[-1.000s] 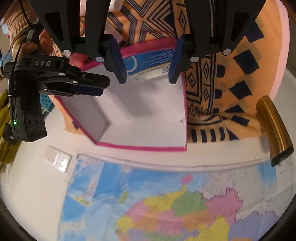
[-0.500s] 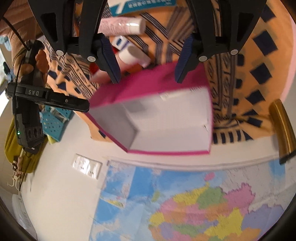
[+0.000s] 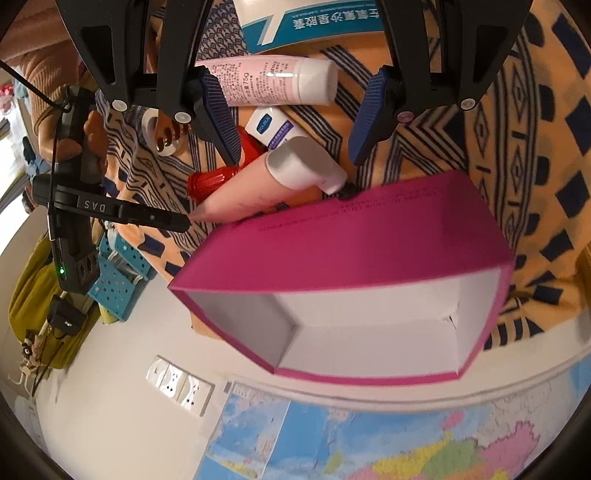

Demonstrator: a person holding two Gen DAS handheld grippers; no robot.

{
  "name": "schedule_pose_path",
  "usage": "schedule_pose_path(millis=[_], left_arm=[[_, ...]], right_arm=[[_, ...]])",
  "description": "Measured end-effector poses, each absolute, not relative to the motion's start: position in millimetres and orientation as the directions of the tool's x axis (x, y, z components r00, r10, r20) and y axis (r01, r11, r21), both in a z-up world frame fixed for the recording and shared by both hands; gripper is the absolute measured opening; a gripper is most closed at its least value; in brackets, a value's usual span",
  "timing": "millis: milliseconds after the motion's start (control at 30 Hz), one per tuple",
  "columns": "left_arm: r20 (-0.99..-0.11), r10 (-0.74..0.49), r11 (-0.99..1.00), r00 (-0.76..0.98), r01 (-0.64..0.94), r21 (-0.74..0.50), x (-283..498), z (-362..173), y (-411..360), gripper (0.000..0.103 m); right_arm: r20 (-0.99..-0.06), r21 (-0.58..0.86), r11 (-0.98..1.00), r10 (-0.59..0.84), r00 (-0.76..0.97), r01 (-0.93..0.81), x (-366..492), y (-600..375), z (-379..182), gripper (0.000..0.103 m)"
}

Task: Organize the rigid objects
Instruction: 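Lower the left gripper onto the pink cosmetic tube and grasp it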

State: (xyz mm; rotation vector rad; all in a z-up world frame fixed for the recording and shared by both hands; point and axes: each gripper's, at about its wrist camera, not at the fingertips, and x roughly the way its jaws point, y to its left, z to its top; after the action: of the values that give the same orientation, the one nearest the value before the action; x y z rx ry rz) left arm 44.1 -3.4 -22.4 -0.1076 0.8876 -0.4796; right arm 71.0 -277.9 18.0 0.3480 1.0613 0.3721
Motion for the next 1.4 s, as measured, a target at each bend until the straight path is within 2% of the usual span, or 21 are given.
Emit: schedule_pose_path(millis=[167, 333, 433, 1067, 1400], left_arm=[[-0.732, -0.450, 0.888, 0.511, 0.344, -0.305, 50, -28, -5, 0.060], [-0.738, -0.479, 0.874, 0.475, 0.338, -0.349, 56, -34, -7, 0.052], [-0.737, -0.493, 0.866, 0.462, 0.340, -0.366, 57, -36, -9, 0.047], [-0.748, -0.463, 0.883, 0.476, 0.318, -0.345, 44, -48, 12, 0.051], [-0.746, -0.434, 0.899, 0.505, 0.304, -0.317, 44, -43, 23, 0.052]], right_arm=[[-0.770, 0.477, 0.871, 0.478, 0.423, -0.115, 73, -280, 8, 0.055], [-0.753, 0.513, 0.849, 0.516, 0.408, -0.127, 80, -276, 3, 0.055], [-0.738, 0.534, 0.834, 0.541, 0.403, -0.142, 81, -273, 3, 0.045], [-0.770, 0.373, 0.869, 0.485, 0.415, -0.324, 33, -240, 29, 0.038], [-0.762, 0.416, 0.860, 0.507, 0.402, -0.296, 30, -245, 26, 0.035]])
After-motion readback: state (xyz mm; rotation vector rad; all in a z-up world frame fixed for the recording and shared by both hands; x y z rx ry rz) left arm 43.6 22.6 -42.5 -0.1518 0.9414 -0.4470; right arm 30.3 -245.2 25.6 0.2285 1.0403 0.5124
